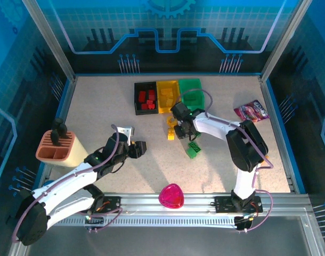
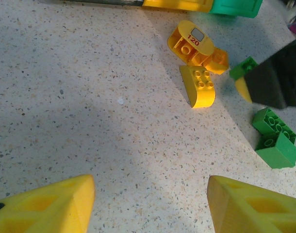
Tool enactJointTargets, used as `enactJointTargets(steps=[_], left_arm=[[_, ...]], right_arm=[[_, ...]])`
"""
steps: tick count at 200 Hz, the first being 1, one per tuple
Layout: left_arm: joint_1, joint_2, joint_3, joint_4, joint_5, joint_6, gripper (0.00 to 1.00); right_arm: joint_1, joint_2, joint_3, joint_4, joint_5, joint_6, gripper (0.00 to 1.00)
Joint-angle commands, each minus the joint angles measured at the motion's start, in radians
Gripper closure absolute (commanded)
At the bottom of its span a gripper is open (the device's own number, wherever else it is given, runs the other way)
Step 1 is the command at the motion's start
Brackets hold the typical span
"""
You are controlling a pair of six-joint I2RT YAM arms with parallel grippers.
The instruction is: Sort the legos into containers by color
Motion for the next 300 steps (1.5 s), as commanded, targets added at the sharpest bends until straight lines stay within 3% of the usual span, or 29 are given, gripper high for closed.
enactJointTargets(steps=[1, 59, 130, 143, 160, 186, 300], left_arm=[[-0.012, -0.002, 0.01, 0.009, -0.007, 0.001, 0.36], [-0.016, 0.003, 0.025, -0.005, -0.017, 0.017, 0.36], [-0.019, -0.006, 0.03, -0.022, -0.033, 0.025, 0.36], [-0.02, -0.008, 0.034, -0.029, -0.038, 0.029, 0.37], [-0.02, -0.012, 0.039, -0.035, -0.039, 0.029, 0.36], [-0.021, -0.025, 0.03, -0.036, -0.039, 0.023, 0.36], [-0.03, 0.025, 0.017, 0.026, -0.014, 0.011, 0.36]], right_arm=[[-0.063, -0.051, 0.091, -0.036, 0.003, -0.042, 0.65], [-0.221, 0.079, 0.401, -0.117, -0.079, -0.078, 0.64], [-0.284, 0.357, 0.777, -0.233, -0.113, -0.07, 0.63], [-0.286, 0.394, 0.829, -0.253, -0.121, -0.062, 0.57], [-0.286, 0.411, 0.866, -0.267, -0.151, -0.057, 0.4], [-0.282, 0.339, 0.786, -0.214, -0.157, -0.055, 0.26], [-0.235, -0.157, 0.108, -0.029, -0.125, -0.044, 0.26]])
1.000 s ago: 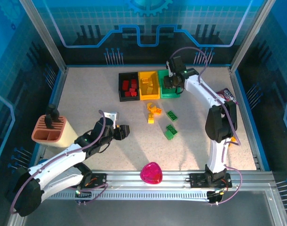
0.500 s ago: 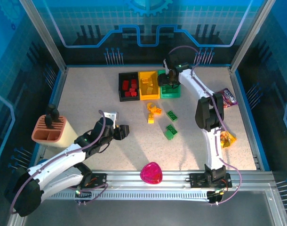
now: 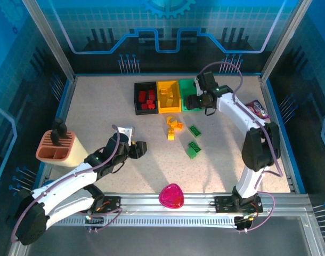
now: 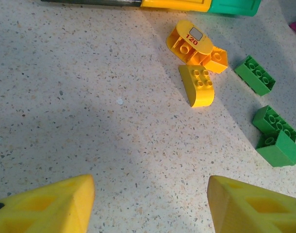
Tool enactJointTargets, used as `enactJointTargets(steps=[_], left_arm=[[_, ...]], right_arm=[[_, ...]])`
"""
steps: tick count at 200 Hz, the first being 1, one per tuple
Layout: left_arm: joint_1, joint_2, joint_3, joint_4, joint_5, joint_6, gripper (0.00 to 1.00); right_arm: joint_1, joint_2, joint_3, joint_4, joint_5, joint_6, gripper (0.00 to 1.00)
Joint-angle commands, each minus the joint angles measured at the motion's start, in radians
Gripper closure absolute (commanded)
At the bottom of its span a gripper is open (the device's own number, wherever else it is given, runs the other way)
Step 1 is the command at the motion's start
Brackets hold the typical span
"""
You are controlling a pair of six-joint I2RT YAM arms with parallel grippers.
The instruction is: Sort the legos into containers by color
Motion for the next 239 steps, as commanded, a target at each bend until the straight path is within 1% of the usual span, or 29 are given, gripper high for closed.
enactJointTargets(steps=[1, 32, 65, 93, 134, 155, 165, 186, 208, 225, 239], left_arm=[[-0.011, 0.022, 0.011, 0.036, 0.009, 0.005, 0.36], [-0.018, 0.065, 0.017, 0.066, 0.02, 0.001, 0.36], [-0.03, 0.107, 0.036, 0.078, 0.029, 0.003, 0.35], [-0.042, 0.138, 0.054, 0.081, 0.035, -0.001, 0.34], [-0.063, 0.176, 0.075, 0.079, 0.03, -0.003, 0.34], [-0.07, 0.182, 0.082, 0.078, 0.026, -0.002, 0.34], [-0.072, 0.186, 0.083, 0.077, 0.024, 0.0, 0.34], [-0.074, 0.193, 0.089, 0.078, 0.023, 0.004, 0.34], [-0.074, 0.202, 0.097, 0.078, 0.021, 0.009, 0.34], [-0.074, 0.209, 0.105, 0.079, 0.023, 0.012, 0.34], [-0.074, 0.216, 0.112, 0.079, 0.026, 0.016, 0.34]], right_arm=[[0.025, -0.068, -0.105, 0.033, 0.012, 0.012, 0.26], [0.047, -0.13, -0.255, 0.077, 0.006, 0.017, 0.26], [0.065, -0.101, -0.326, 0.095, 0.011, 0.019, 0.26], [0.067, -0.049, -0.345, 0.119, 0.007, 0.019, 0.26], [0.07, 0.066, -0.302, 0.116, 0.003, 0.004, 0.27], [0.076, 0.105, -0.291, 0.118, 0.022, 0.003, 0.31], [0.079, 0.116, -0.288, 0.117, 0.03, 0.002, 0.35], [0.092, 0.124, -0.287, 0.114, 0.043, 0.003, 0.51], [0.114, 0.113, -0.279, 0.099, 0.084, -0.001, 0.64], [0.121, 0.088, -0.262, 0.084, 0.117, -0.008, 0.68], [0.117, 0.064, -0.236, 0.073, 0.136, -0.018, 0.68]])
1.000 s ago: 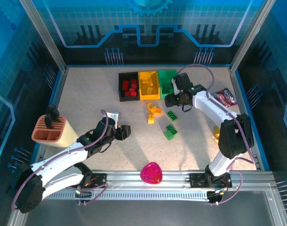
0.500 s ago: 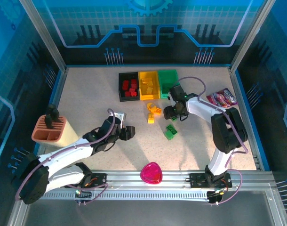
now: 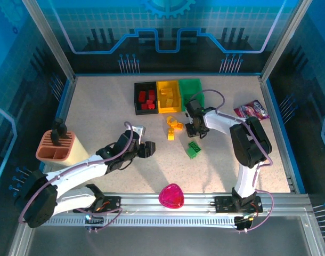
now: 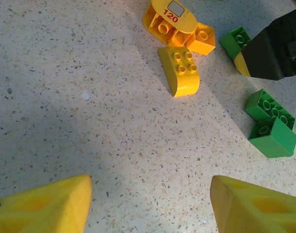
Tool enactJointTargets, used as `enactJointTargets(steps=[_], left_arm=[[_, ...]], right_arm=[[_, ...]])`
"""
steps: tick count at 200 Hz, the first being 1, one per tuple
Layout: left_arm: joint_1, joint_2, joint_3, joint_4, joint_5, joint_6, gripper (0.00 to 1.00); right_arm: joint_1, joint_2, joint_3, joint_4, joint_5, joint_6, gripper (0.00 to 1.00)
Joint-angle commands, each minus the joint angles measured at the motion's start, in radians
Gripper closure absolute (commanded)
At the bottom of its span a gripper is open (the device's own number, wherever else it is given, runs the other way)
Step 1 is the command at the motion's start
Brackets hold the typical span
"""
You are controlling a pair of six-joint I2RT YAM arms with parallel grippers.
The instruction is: Sort the legos into containers by color
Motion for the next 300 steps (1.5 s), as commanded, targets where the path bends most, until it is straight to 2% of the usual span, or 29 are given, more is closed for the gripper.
enactJointTargets(steps=[1, 22, 50, 103, 111, 116, 121, 124, 134, 167, 202, 300], left_arm=[[-0.008, 0.013, 0.038, 0.008, 0.007, 0.019, 0.34], [-0.009, 0.018, 0.047, 0.003, 0.01, 0.024, 0.34], [-0.018, 0.007, 0.05, -0.013, 0.001, 0.03, 0.34], [-0.037, -0.055, 0.037, -0.07, -0.027, 0.047, 0.34], [-0.04, -0.065, 0.033, -0.076, -0.032, 0.048, 0.34], [-0.041, -0.07, 0.031, -0.077, -0.035, 0.048, 0.34], [-0.042, -0.074, 0.029, -0.08, -0.038, 0.047, 0.34], [-0.041, -0.077, 0.028, -0.08, -0.039, 0.045, 0.34], [-0.041, -0.084, 0.023, -0.083, -0.043, 0.044, 0.34], [-0.043, -0.087, 0.008, -0.07, -0.048, 0.042, 0.34], [-0.041, -0.047, 0.012, -0.041, -0.041, 0.049, 0.34], [-0.045, 0.053, 0.02, 0.041, 0.001, 0.034, 0.34]], right_arm=[[0.007, -0.048, 0.06, -0.035, 0.061, -0.015, 0.68], [-0.013, -0.063, 0.156, -0.073, 0.087, -0.034, 0.68], [-0.063, -0.025, 0.331, -0.117, 0.06, -0.056, 0.67], [-0.135, 0.23, 0.731, -0.225, -0.017, -0.06, 0.65], [-0.139, 0.276, 0.802, -0.251, -0.016, -0.061, 0.56], [-0.14, 0.301, 0.847, -0.267, -0.009, -0.059, 0.43], [-0.139, 0.324, 0.887, -0.286, -0.007, -0.058, 0.24], [-0.139, 0.333, 0.908, -0.297, -0.008, -0.059, 0.18], [-0.134, 0.347, 0.939, -0.313, -0.005, -0.051, 0.14], [-0.109, 0.199, 0.691, -0.149, -0.017, -0.044, 0.13], [-0.104, 0.031, 0.409, -0.054, -0.042, -0.012, 0.15], [0.048, -0.293, -0.151, 0.018, -0.043, 0.065, 0.15]])
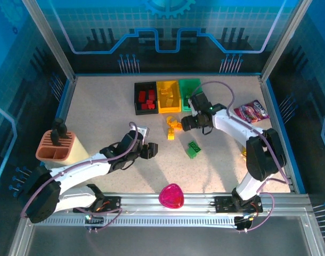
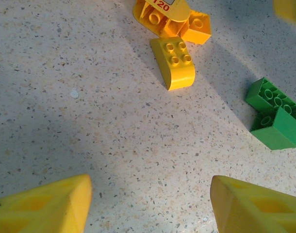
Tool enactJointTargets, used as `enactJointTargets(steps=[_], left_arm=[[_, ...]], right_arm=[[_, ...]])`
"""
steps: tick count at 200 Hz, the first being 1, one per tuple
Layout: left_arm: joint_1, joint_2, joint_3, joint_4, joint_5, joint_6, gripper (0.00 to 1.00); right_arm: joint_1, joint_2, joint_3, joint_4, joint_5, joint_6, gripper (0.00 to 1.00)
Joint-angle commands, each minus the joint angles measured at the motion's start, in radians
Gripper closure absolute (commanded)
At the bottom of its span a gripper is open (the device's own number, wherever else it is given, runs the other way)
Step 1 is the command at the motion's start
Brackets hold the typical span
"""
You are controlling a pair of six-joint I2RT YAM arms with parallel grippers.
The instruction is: Sort the legos into containers by color
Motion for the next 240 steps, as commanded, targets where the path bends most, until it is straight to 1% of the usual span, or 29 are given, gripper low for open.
enactJointTargets(steps=[1, 22, 46, 90, 139, 150, 168, 193, 240], left_arm=[[-0.008, 0.006, -0.002, 0.04, 0.018, 0.007, 0.34], [-0.009, 0.014, 0.0, 0.045, 0.023, 0.009, 0.34], [-0.011, 0.024, 0.011, 0.046, 0.03, 0.008, 0.34], [-0.02, 0.006, 0.004, 0.033, 0.022, 0.001, 0.34], [-0.022, -0.031, -0.01, 0.02, 0.003, -0.001, 0.34], [-0.023, -0.029, -0.01, 0.023, 0.003, -0.003, 0.34], [-0.023, -0.022, -0.007, 0.027, 0.006, -0.002, 0.34], [-0.023, -0.009, 0.004, 0.029, 0.011, -0.002, 0.34], [-0.024, -0.006, 0.01, 0.027, 0.006, 0.006, 0.34]], right_arm=[[0.038, -0.068, -0.111, 0.03, -0.007, 0.054, 0.15], [0.059, -0.084, -0.189, 0.053, -0.009, 0.083, 0.18], [0.075, -0.073, -0.22, 0.06, 0.002, 0.098, 0.19], [0.096, -0.038, -0.218, 0.07, -0.001, 0.101, 0.23], [0.107, 0.008, -0.219, 0.062, 0.033, 0.102, 0.26], [0.11, 0.014, -0.217, 0.063, 0.036, 0.101, 0.29], [0.112, 0.02, -0.215, 0.067, 0.039, 0.105, 0.37], [0.113, 0.044, -0.194, 0.06, 0.051, 0.096, 0.46], [0.112, 0.085, -0.135, 0.029, 0.068, 0.08, 0.59]])
